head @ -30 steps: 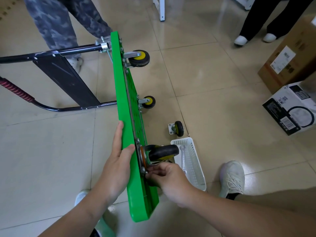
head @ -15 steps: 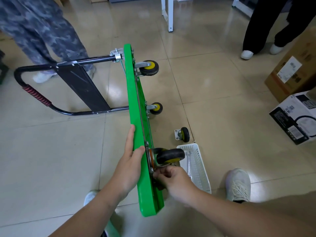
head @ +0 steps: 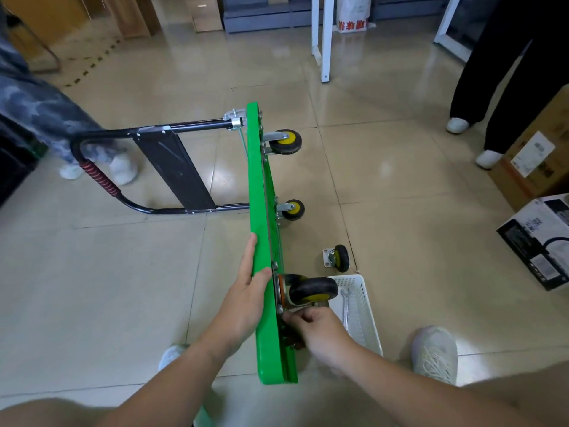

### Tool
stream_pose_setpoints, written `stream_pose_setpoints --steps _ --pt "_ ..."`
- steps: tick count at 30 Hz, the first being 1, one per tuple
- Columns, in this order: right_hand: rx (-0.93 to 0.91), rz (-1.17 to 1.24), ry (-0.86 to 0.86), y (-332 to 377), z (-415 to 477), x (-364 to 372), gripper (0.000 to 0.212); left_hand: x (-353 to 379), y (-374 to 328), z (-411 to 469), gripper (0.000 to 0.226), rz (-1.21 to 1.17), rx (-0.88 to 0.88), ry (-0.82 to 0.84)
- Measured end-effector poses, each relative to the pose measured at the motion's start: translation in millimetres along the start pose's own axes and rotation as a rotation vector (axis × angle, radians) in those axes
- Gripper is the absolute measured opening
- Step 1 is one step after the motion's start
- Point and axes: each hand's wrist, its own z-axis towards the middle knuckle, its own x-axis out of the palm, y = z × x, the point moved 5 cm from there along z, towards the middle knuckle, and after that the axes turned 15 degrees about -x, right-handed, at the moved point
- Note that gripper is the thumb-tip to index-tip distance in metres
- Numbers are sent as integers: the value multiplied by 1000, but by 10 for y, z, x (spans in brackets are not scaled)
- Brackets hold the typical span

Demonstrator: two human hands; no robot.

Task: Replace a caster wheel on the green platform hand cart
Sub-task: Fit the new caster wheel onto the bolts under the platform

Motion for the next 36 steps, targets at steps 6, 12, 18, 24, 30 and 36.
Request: stream_pose_setpoints --steps 6,12,18,24,30,36 --pt "35 134 -79 -27 -27 50 17 1 25 11 60 -13 -9 -14" --pt "80 231 -99 -73 -24 65 10 -3 29 25 60 -3 -3 -18" --pt "92 153 -74 -118 -35 73 30 2 47 33 61 11 -7 -11" --pt "99 292 -118 -86 -37 82 13 5 36 20 61 -2 -6 -12" --pt "38 114 -75 -88 -33 42 12 -10 34 22 62 -5 0 -15" --pt "-11 49 -92 -82 -62 41 15 -8 35 23 62 -14 17 -18"
